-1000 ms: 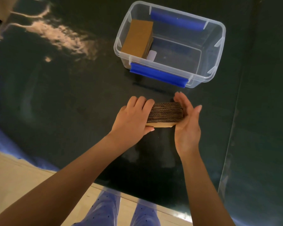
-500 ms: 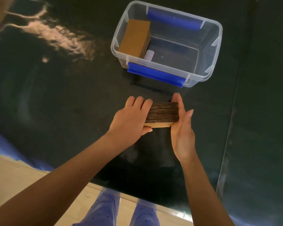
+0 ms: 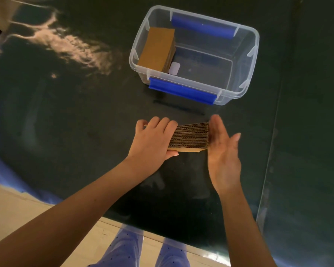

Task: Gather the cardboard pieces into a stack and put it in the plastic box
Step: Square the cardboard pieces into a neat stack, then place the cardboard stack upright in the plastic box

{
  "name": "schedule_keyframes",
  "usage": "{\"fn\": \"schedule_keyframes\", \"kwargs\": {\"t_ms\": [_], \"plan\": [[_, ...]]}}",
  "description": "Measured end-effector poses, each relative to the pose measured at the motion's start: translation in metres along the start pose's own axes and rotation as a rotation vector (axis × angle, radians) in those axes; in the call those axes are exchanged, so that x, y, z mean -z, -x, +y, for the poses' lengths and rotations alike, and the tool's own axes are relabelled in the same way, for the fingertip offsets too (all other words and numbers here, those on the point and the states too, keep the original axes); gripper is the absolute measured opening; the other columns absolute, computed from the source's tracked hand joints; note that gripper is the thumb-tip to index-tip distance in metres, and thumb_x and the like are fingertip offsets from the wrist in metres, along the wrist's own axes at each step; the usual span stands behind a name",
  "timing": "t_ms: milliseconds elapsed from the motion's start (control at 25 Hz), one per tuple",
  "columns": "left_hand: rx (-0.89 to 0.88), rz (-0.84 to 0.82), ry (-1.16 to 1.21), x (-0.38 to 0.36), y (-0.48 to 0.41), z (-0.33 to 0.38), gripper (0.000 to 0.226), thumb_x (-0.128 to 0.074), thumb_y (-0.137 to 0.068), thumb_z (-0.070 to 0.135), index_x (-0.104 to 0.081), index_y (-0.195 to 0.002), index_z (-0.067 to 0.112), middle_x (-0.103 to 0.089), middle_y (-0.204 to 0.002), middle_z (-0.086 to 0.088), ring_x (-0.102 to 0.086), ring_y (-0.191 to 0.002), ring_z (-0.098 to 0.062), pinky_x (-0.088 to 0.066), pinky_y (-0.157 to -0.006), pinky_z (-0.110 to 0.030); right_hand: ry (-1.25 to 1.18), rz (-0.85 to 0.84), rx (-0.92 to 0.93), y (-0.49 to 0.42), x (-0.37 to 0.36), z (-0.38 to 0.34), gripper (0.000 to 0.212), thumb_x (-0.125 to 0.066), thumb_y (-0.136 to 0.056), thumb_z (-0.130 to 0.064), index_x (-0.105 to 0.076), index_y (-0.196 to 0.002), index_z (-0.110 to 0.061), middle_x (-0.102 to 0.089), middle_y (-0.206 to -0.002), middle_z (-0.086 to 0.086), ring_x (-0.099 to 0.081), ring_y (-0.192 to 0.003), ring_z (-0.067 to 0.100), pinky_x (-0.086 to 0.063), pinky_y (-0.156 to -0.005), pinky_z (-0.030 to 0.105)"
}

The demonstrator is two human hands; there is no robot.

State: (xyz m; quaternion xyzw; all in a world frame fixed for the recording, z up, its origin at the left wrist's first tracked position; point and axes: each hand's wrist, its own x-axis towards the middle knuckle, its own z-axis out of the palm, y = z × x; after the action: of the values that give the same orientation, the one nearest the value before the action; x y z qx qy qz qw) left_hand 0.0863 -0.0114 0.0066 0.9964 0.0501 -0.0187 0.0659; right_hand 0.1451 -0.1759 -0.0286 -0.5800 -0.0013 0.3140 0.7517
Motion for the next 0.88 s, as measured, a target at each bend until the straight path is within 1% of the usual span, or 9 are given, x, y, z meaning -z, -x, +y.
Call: {"fn": "schedule_keyframes", "kwargs": {"t_ms": [160,280,360,480,600,680,720,800,880], "plan": [[-0.030,-0.013,-0.007,0.000,-0.004,-0.004,0.059,-0.078,-0.062,0.045,-0.051,-0.106,0.016,-0.065,-0.100,-0.006,-0.060,-0.092,-0.026,-0.045,-0.086,-0.045,-0.159,0.179,0.068,0.019,0.013,-0.007,0.049,-0.019,-0.097,-0.043,-0.052,-0.127,-0.023,-0.051,-0.140,-0.006,-0.045,-0.132,0.007,-0.025,-0.116,0.034],[-0.025,-0.047,0.009,0.004,-0.003,-0.005,0.057,-0.072,-0.067,0.049,-0.050,-0.109,0.016,-0.064,-0.105,-0.005,-0.058,-0.097,-0.024,-0.040,-0.092,-0.043,-0.055,0.211,0.040,0.033,0.015,-0.014,0.041,-0.022,-0.103,-0.028,-0.047,-0.133,-0.018,-0.052,-0.140,0.001,-0.049,-0.129,0.011,-0.026,-0.117,0.040],[0.010,-0.047,0.099,0.013,-0.003,-0.002,0.059,-0.070,-0.068,0.053,-0.050,-0.109,0.018,-0.062,-0.107,-0.003,-0.056,-0.100,-0.022,-0.036,-0.093,-0.040,0.121,0.167,0.044,0.039,0.013,-0.026,0.038,-0.031,-0.100,-0.032,-0.042,-0.136,-0.027,-0.049,-0.143,-0.002,-0.046,-0.131,0.008,-0.027,-0.116,0.038],[0.092,-0.078,0.421,0.042,-0.010,0.008,0.062,-0.068,-0.059,0.061,-0.046,-0.105,0.026,-0.058,-0.100,0.009,-0.054,-0.092,-0.010,-0.038,-0.087,-0.032,0.461,-0.026,0.117,0.040,0.007,-0.059,0.047,-0.048,-0.084,-0.044,-0.036,-0.130,-0.049,-0.045,-0.145,-0.014,-0.042,-0.131,-0.002,-0.034,-0.110,0.026],[0.200,-0.175,0.791,0.071,-0.024,0.020,0.053,-0.074,-0.055,0.058,-0.040,-0.091,0.039,-0.053,-0.086,0.022,-0.053,-0.075,0.007,-0.043,-0.062,-0.013,0.547,-0.049,0.180,0.026,0.001,-0.107,0.064,-0.060,-0.074,-0.046,-0.042,-0.135,-0.038,-0.054,-0.133,-0.018,-0.054,-0.117,-0.005,-0.046,-0.090,0.009],[0.264,-0.253,1.024,0.086,-0.037,0.025,0.049,-0.078,-0.058,0.051,-0.040,-0.089,0.043,-0.055,-0.089,0.021,-0.055,-0.075,0.012,-0.047,-0.055,-0.010,0.500,-0.023,0.200,0.015,-0.002,-0.139,0.067,-0.065,-0.068,-0.048,-0.049,-0.131,-0.033,-0.061,-0.122,-0.020,-0.060,-0.107,-0.007,-0.047,-0.078,0.005],[0.284,-0.293,1.132,0.093,-0.044,0.028,0.050,-0.078,-0.058,0.050,-0.041,-0.092,0.044,-0.056,-0.094,0.021,-0.057,-0.079,0.010,-0.048,-0.057,-0.010,0.483,-0.015,0.204,0.010,-0.003,-0.153,0.062,-0.067,-0.068,-0.047,-0.055,-0.127,-0.030,-0.067,-0.115,-0.018,-0.063,-0.102,-0.006,-0.048,-0.075,0.006],[0.301,-0.333,1.294,0.107,-0.058,0.035,0.065,-0.073,-0.052,0.055,-0.041,-0.107,0.041,-0.056,-0.106,0.017,-0.058,-0.093,-0.002,-0.050,-0.070,-0.018,0.492,0.005,0.212,-0.005,-0.006,-0.178,0.044,-0.069,-0.075,-0.039,-0.064,-0.117,-0.027,-0.073,-0.102,-0.016,-0.067,-0.093,-0.002,-0.050,-0.072,0.009],[0.295,-0.298,1.380,0.119,-0.071,0.043,0.082,-0.067,-0.049,0.063,-0.033,-0.120,0.039,-0.053,-0.114,0.015,-0.056,-0.100,-0.008,-0.050,-0.078,-0.025,0.504,0.034,0.203,-0.022,-0.010,-0.197,0.026,-0.068,-0.082,-0.027,-0.068,-0.108,-0.027,-0.075,-0.093,-0.014,-0.068,-0.088,-0.001,-0.053,-0.071,0.012]]}}
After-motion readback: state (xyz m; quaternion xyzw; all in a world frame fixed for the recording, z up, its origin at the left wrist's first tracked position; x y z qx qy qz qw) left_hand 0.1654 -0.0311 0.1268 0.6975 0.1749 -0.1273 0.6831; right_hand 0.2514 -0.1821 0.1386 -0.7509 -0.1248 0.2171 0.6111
